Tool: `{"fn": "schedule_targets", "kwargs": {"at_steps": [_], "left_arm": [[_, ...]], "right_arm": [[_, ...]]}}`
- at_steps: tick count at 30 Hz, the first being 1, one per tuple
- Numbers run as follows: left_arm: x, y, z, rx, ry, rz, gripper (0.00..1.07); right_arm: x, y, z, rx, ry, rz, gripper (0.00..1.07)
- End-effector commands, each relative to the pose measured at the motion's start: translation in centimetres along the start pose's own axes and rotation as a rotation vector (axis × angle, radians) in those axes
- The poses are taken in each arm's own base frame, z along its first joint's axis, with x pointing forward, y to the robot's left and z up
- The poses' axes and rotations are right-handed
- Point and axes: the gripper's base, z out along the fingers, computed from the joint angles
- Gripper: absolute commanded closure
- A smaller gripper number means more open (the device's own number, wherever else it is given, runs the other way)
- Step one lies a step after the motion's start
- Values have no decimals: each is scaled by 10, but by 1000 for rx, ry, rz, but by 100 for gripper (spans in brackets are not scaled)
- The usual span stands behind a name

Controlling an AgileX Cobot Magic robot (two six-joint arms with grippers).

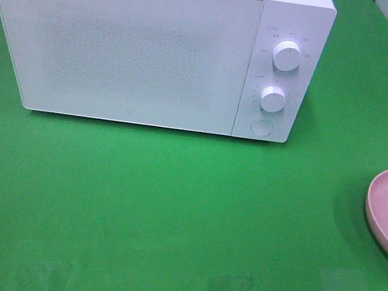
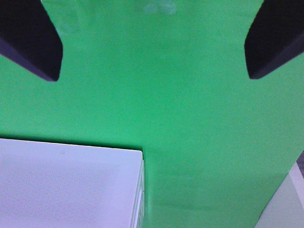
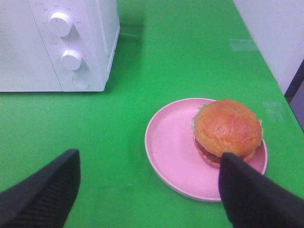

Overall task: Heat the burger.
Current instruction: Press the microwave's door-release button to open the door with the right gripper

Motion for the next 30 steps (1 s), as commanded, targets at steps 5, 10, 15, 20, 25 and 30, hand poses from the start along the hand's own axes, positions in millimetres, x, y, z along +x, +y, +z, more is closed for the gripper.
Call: {"fn": "schedule_targets", "kwargs": {"at_steps": [5, 10, 15, 20, 25, 30], "left_arm": [[1, 0, -2, -1, -14, 1, 8], [1, 0, -2, -1, -14, 1, 8], [1, 0, -2, -1, -14, 1, 8], [1, 0, -2, -1, -14, 1, 8], [1, 0, -2, -1, -14, 1, 8], [1, 0, -2, -1, -14, 1, 8]], "right_arm": [[-22, 3, 25, 0, -20, -8, 31], [-30, 4, 42, -3, -7, -15, 31], [-37, 7, 65, -9, 20, -22, 31], [-41, 8, 74, -12, 23, -24, 31], [-45, 10, 93, -19, 27, -29, 31], [-48, 12, 112, -27, 28, -30, 31]]}}
